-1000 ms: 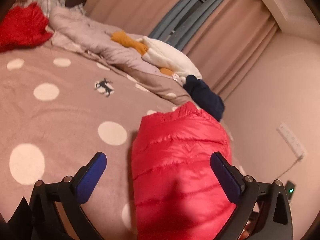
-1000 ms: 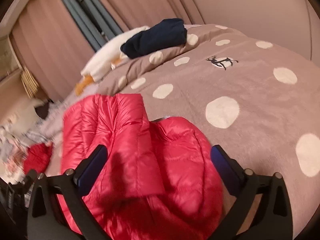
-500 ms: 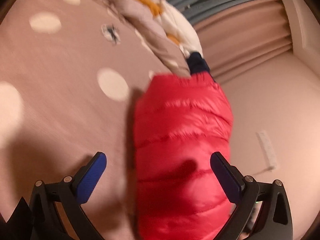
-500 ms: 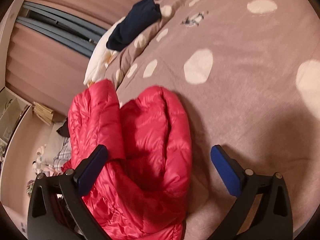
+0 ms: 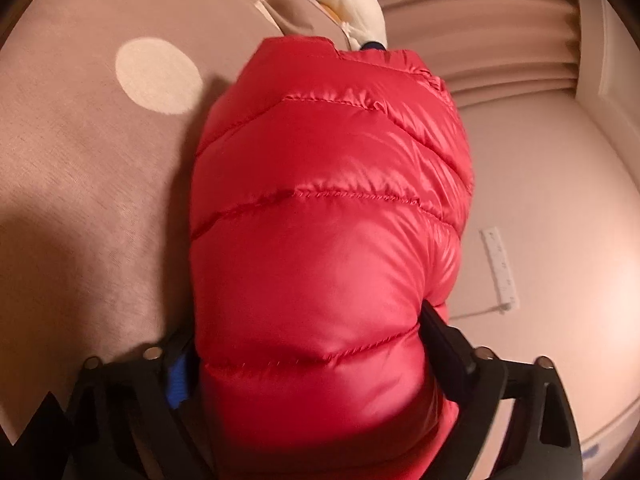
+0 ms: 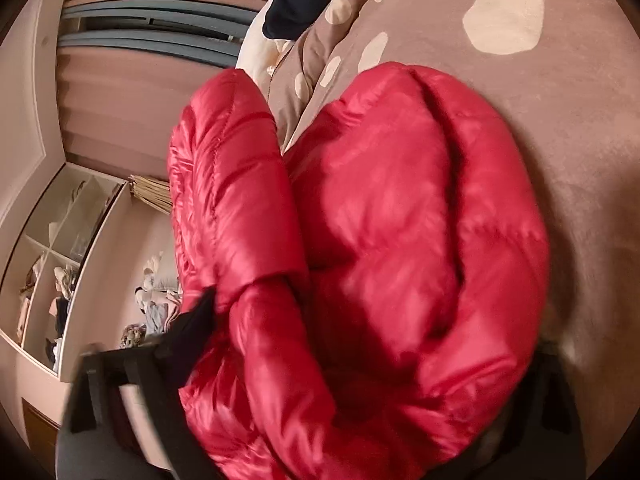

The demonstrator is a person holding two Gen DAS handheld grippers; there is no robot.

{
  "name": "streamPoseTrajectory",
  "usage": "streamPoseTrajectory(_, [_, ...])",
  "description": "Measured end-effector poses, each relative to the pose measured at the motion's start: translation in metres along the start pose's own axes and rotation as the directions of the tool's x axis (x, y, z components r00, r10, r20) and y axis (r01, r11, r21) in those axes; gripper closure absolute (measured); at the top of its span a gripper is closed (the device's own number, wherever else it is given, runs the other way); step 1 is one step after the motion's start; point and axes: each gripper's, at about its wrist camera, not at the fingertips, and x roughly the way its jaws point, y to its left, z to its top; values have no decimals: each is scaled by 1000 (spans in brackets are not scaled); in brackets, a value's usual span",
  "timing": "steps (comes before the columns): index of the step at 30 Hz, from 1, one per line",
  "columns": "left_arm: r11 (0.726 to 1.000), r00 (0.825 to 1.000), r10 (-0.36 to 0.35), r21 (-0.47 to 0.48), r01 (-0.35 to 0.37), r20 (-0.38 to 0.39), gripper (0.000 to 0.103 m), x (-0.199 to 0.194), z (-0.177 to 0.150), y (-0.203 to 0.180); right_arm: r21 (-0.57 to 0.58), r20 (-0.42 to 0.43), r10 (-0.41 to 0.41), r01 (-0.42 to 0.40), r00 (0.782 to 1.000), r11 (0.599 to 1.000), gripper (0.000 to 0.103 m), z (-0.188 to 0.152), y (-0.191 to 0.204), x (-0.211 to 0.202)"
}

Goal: Fold large clothes

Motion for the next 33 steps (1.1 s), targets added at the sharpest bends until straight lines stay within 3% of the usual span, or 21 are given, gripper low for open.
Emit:
streamPoseTrajectory(1, [999,999,29,27,-29,13,17,1,-2,-4,16,3,27,-27,1000,1000,43,0,-4,2])
streamPoseTrajectory(4, [995,996,75,70,-77,38,20,2,-8,-13,36,20,87,-87,996,996,53,-1,-12,7])
streamPoseTrajectory(10, [984,991,116,131,-124,62,23,1,-11,-33,37,23,158,-159,987,987,56,-2,-9,0])
streamPoseTrajectory(13, [955,976,184,213,-206,118,24,3,-20,-56,11,22,212,-212,977,977,57,-3,0,-4])
streamPoseTrajectory(16, [937,967,203,254,-238,156,25,-2,-23,-73,-19,10,232,-232,973,973,57,-3,14,-5])
streamPoseTrajectory(21, [927,960,181,288,-239,212,25,-24,-27,-95,-107,2,269,-267,963,958,57,-6,46,-18])
streamPoseTrajectory(25, [901,945,154,352,-254,288,26,-52,-37,-125,-145,14,312,-307,950,941,57,-6,70,-29])
streamPoseTrajectory(29, [882,930,120,394,-260,346,26,-79,-48,-150,-208,21,362,-350,932,913,57,-9,100,-48])
streamPoseTrajectory(33, [882,926,60,415,-225,374,26,-101,-50,-165,-292,22,416,-392,909,873,57,-21,128,-73])
